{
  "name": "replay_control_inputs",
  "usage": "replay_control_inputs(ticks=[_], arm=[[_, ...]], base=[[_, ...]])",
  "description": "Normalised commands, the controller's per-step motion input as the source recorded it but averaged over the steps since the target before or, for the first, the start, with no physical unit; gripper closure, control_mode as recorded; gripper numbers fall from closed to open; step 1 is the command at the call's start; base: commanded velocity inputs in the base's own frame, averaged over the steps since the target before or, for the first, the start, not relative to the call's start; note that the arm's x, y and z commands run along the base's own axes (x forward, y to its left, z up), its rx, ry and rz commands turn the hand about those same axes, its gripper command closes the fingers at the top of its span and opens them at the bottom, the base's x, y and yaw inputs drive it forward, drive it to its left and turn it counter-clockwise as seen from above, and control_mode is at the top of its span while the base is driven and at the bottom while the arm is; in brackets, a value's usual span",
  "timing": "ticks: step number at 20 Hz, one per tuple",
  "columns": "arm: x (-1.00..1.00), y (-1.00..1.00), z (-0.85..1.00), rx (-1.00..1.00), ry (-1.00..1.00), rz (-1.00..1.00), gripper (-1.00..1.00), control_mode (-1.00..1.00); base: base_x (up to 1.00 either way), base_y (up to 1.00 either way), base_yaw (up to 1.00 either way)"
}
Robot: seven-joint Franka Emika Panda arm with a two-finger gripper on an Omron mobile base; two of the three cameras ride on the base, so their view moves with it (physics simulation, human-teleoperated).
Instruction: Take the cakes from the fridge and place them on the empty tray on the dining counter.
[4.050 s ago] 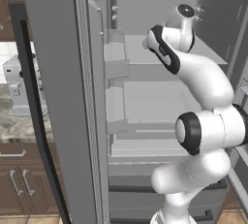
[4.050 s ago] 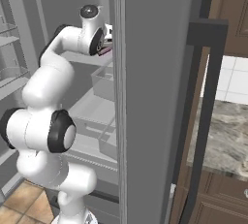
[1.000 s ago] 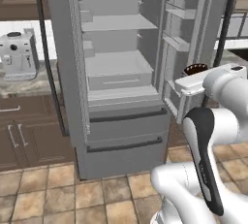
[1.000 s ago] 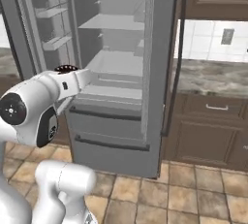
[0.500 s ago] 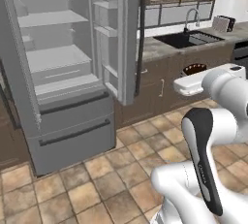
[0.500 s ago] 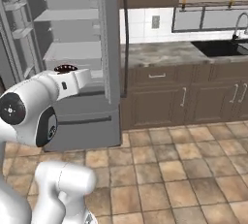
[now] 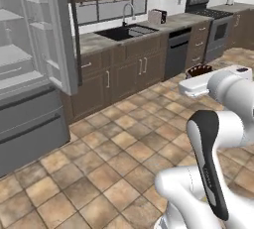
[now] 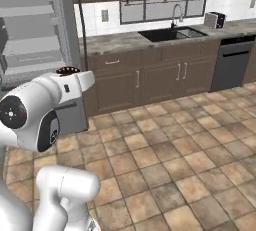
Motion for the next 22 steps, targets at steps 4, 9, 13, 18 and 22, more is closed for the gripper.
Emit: replay_control_inputs(ticks=[4,9,13,18,22], arm=[[0.0,0.0,0.0,0.0,0.0,0.0,1.0,1.0],[0.0,0.0,0.0,0.0,0.0,0.0,1.0,1.0],[0.0,0.0,0.0,0.0,0.0,0.0,1.0,1.0],[0.0,0.0,0.0,0.0,0.0,0.0,1.0,1.0],[0.0,0.0,0.0,0.0,0.0,0.0,1.0,1.0]], base=[[-1.0,-0.16,-0.42],[-1.0,-0.17,-0.4],[-1.0,-0.22,-0.36],[-0.96,-0.3,-0.33],[-0.39,-0.84,-0.17]])
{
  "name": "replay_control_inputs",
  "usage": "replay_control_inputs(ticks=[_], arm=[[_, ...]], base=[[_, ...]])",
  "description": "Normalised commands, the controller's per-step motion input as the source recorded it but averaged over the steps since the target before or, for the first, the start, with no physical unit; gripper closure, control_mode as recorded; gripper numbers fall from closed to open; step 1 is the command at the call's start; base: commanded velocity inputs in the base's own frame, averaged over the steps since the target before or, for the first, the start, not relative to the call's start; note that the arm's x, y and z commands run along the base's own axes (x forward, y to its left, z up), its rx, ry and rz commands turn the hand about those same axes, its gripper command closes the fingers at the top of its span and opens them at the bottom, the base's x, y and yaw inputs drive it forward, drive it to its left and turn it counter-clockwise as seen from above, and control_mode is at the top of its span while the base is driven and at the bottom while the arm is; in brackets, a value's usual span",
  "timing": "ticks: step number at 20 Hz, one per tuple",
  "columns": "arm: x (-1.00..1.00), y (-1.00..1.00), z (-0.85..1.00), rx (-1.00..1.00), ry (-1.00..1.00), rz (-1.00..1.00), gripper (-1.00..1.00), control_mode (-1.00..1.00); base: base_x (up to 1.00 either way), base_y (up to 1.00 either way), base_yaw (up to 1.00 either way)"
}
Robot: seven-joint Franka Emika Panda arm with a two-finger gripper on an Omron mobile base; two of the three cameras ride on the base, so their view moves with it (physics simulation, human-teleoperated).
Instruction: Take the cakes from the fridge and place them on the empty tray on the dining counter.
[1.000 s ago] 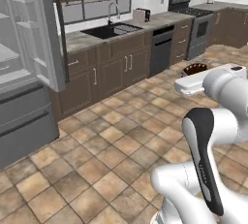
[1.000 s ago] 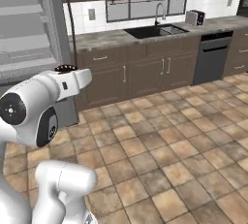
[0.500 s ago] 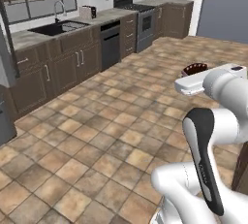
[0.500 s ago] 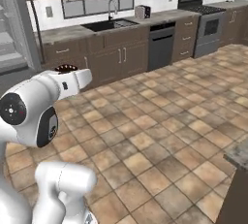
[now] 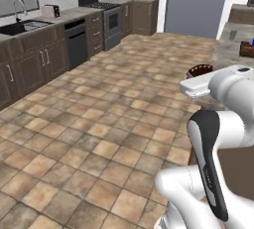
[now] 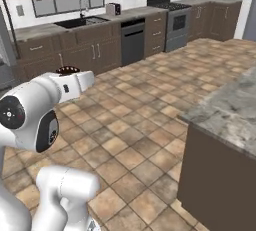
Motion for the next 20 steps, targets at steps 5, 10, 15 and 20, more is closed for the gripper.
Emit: replay_control_inputs(ticks=[5,10,15,20], arm=[[0.0,0.0,0.0,0.0,0.0,0.0,1.0,1.0],[0.0,0.0,0.0,0.0,0.0,0.0,1.0,1.0],[0.0,0.0,0.0,0.0,0.0,0.0,1.0,1.0],[0.0,0.0,0.0,0.0,0.0,0.0,1.0,1.0]], base=[[-0.09,-1.0,-0.1],[-0.09,-1.0,-0.07],[-0.3,-1.0,-0.11],[-0.26,-1.0,-0.14]])
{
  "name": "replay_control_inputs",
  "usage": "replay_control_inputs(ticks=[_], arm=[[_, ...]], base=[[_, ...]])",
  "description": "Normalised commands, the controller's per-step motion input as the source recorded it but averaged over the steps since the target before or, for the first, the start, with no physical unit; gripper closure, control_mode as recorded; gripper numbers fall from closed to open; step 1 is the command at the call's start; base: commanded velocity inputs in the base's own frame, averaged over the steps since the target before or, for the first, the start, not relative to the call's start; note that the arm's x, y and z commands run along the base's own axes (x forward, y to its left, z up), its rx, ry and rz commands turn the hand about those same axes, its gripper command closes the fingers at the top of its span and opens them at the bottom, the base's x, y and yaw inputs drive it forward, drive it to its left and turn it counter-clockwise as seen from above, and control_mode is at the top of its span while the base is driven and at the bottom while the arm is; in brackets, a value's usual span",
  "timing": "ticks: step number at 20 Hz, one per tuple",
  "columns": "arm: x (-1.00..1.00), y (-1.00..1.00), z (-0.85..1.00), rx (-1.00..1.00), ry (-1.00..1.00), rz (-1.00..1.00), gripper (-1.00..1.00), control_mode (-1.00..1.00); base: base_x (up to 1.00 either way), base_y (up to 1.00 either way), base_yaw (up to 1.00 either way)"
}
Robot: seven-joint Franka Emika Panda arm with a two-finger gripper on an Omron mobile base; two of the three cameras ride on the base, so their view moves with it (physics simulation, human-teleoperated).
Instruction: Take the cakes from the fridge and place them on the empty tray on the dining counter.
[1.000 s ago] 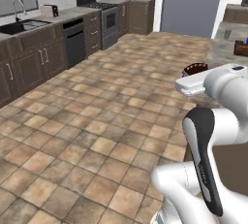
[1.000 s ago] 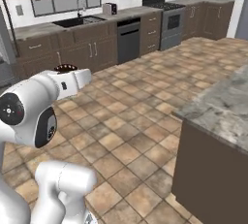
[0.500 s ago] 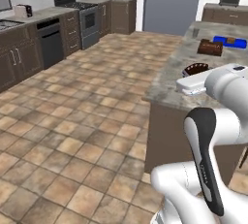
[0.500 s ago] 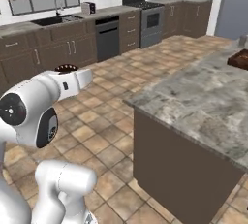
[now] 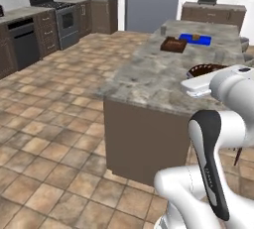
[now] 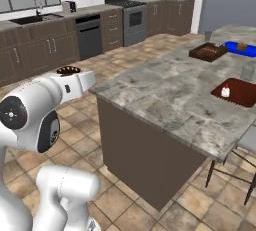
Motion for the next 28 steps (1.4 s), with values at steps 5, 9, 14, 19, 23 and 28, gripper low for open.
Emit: replay_control_inputs(ticks=[5,9,14,19,23,28], arm=[[0.0,0.0,0.0,0.0,0.0,0.0,1.0,1.0],[0.0,0.0,0.0,0.0,0.0,0.0,1.0,1.0],[0.0,0.0,0.0,0.0,0.0,0.0,1.0,1.0],[0.0,0.0,0.0,0.0,0.0,0.0,1.0,1.0],[0.0,0.0,0.0,0.0,0.0,0.0,1.0,1.0],[0.0,0.0,0.0,0.0,0.0,0.0,1.0,1.0]], base=[[-0.06,-1.0,-0.15],[0.03,-1.0,-0.12],[0.36,-1.0,-0.01],[0.49,-1.0,0.01],[0.37,-1.0,0.12],[0.44,-0.91,0.24]])
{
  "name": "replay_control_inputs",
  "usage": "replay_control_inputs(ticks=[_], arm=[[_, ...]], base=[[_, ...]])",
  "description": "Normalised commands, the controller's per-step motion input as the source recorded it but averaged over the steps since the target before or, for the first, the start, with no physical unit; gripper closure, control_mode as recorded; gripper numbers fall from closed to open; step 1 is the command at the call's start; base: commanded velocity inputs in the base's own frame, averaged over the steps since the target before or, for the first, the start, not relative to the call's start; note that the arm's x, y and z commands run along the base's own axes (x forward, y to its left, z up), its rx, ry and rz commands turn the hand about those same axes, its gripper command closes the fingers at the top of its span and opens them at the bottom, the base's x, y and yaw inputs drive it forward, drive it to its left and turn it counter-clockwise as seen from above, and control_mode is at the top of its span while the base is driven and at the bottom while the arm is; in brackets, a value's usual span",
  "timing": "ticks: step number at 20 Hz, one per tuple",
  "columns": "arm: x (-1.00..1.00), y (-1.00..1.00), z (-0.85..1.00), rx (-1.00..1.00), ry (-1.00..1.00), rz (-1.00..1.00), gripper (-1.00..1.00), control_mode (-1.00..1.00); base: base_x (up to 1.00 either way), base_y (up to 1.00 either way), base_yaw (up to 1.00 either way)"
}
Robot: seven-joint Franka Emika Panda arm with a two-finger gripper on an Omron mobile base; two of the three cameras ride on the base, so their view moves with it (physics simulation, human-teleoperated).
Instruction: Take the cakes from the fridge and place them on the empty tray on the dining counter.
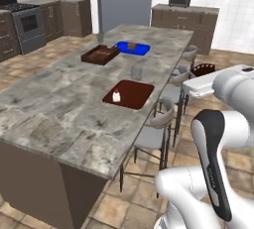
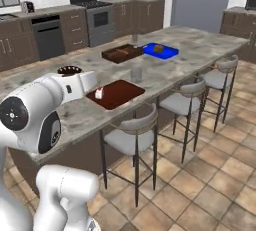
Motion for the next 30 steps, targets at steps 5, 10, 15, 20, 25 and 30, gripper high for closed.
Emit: replay_control_inputs(ticks=[5,10,15,20,25,30], arm=[[0.0,0.0,0.0,0.0,0.0,0.0,1.0,1.0],[0.0,0.0,0.0,0.0,0.0,0.0,1.0,1.0],[0.0,0.0,0.0,0.0,0.0,0.0,1.0,1.0],[0.0,0.0,0.0,0.0,0.0,0.0,1.0,1.0],[0.0,0.0,0.0,0.0,0.0,0.0,1.0,1.0],[0.34,0.0,0.0,0.0,0.12,0.0,1.0,-1.0]], base=[[0.82,-0.36,0.31],[0.98,-0.09,0.35],[0.95,-0.17,0.4],[0.88,-0.18,0.39],[0.82,-0.16,0.35],[0.33,-0.01,0.04]])
